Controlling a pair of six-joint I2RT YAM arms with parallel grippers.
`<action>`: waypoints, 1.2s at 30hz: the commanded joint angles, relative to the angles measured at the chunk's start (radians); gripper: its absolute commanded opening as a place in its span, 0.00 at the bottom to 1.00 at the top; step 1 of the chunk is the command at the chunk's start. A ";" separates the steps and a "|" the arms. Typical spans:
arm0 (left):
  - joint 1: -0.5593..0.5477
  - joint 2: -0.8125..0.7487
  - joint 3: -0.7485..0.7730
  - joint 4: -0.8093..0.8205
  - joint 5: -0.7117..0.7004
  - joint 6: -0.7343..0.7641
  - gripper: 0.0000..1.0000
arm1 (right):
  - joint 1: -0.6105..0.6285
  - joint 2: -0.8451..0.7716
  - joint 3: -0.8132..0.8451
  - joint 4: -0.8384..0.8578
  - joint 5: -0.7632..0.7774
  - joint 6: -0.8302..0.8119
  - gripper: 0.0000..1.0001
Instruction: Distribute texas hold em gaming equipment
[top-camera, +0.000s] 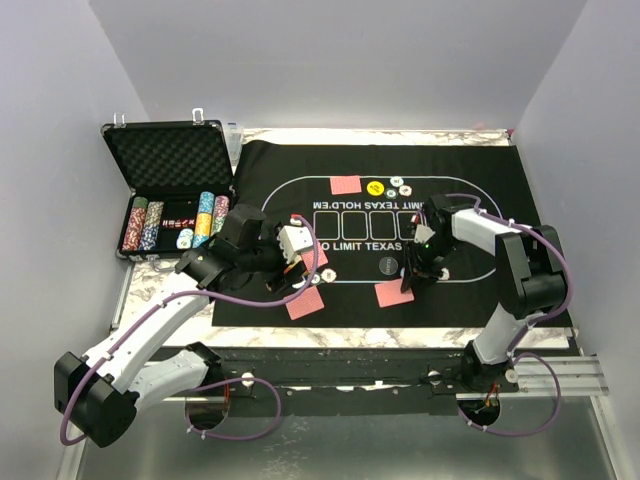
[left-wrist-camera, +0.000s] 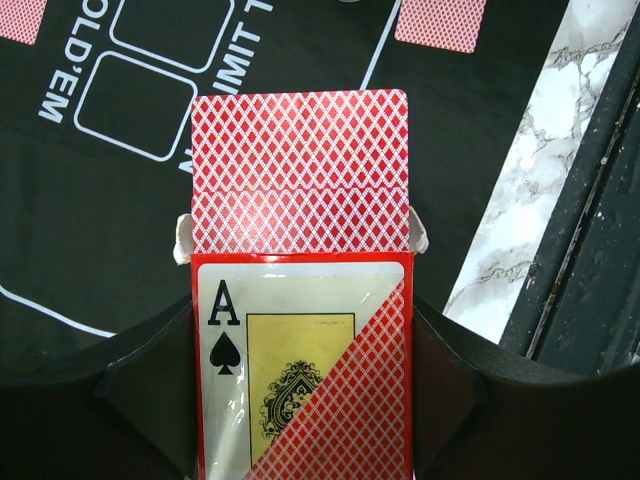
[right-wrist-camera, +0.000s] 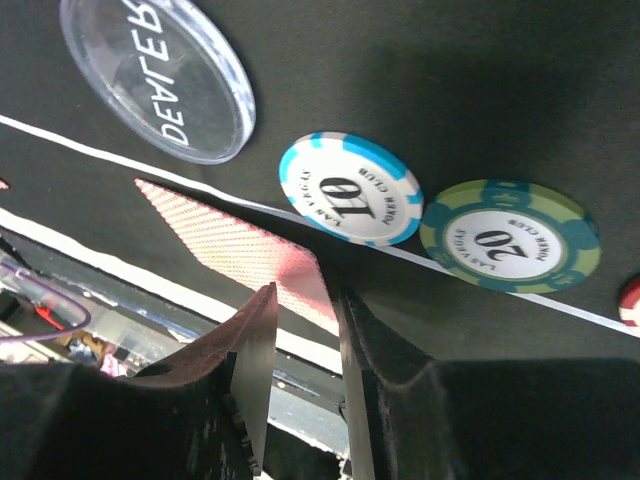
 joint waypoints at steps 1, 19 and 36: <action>0.005 -0.010 0.000 0.042 0.017 0.007 0.00 | -0.003 -0.002 0.019 -0.015 0.088 0.019 0.36; 0.000 -0.012 -0.009 0.016 0.042 0.072 0.00 | 0.074 -0.279 0.145 0.304 -0.570 0.087 0.89; -0.021 0.015 0.037 0.016 0.038 0.068 0.00 | 0.405 -0.067 0.272 0.583 -0.516 0.313 0.93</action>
